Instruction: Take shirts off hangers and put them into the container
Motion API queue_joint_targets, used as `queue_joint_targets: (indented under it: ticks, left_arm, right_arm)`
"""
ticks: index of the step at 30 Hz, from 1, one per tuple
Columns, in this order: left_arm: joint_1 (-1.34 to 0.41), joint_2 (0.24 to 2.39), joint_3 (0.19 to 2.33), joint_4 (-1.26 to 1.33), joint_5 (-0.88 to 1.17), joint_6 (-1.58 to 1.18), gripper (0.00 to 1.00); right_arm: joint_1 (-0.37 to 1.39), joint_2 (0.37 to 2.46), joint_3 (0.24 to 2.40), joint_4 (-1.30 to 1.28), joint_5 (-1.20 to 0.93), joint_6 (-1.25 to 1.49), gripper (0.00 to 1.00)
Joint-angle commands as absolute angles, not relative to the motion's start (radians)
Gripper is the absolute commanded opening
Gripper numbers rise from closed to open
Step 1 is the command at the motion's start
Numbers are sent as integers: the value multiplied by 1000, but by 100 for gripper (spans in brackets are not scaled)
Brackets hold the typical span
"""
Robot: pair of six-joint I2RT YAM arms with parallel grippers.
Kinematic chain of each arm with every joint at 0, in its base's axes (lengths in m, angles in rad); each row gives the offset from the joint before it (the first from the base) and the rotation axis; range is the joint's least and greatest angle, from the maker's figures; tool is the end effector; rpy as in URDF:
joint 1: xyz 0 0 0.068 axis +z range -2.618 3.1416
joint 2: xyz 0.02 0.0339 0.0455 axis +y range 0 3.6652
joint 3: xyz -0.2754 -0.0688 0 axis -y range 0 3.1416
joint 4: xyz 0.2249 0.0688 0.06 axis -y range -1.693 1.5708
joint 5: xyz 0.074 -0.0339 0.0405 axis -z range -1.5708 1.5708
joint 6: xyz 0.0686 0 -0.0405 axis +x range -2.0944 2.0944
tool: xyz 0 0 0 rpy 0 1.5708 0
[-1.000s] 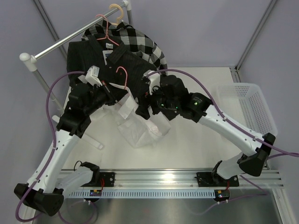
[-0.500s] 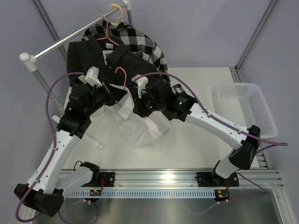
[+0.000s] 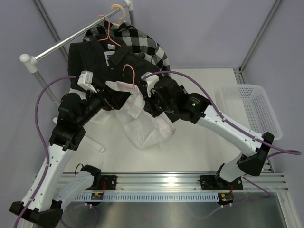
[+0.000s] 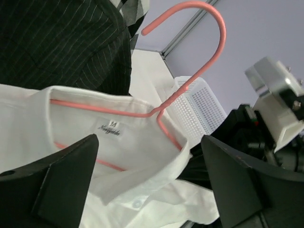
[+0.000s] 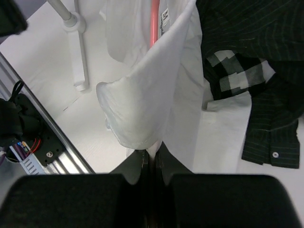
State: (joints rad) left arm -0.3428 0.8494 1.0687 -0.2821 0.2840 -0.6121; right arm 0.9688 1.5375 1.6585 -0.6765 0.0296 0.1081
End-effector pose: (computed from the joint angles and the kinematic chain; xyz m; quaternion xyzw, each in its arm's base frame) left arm 0.1670 -0.0800 0.4190 -0.0009 0.7281 -0.4030 0.5545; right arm 0.1987 0.2857 0.4003 -0.3580 0.7971 0.2382 0.4239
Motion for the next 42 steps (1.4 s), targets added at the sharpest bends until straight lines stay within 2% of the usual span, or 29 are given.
queue_joint_targets:
  ticks: [1, 4, 9, 13, 19, 24, 30, 38, 42]
  left_arm:
    - [-345, 786, 1072, -227, 322, -496, 99]
    - [-345, 727, 1057, -225, 315, -411, 99]
    - [-344, 657, 1014, -209, 137, -336, 99]
    - [-345, 631, 1002, -203, 71, -325, 99]
    - [-342, 634, 994, -201, 34, -325, 99]
    - [-342, 647, 986, -202, 40, -328, 99]
    - [-334, 646, 986, -202, 63, -330, 99]
    - [-333, 612, 986, -202, 127, -292, 99]
    - [-333, 600, 991, -199, 173, -268, 99]
  right_arm:
    - [976, 1439, 1778, -758, 123, 68, 0]
    - [977, 1395, 1861, -837, 166, 46, 0]
    - [976, 1303, 2012, -900, 227, 6, 0]
    - [976, 1284, 2202, -926, 307, -63, 0]
    - [976, 1267, 2390, -833, 321, -162, 0]
    - [976, 1241, 2396, -750, 252, -238, 0]
    - [974, 1249, 2261, -833, 126, -270, 0]
    - [976, 1143, 1850, -796, -225, -284, 0]
    - [977, 1129, 1708, -790, -265, -276, 0]
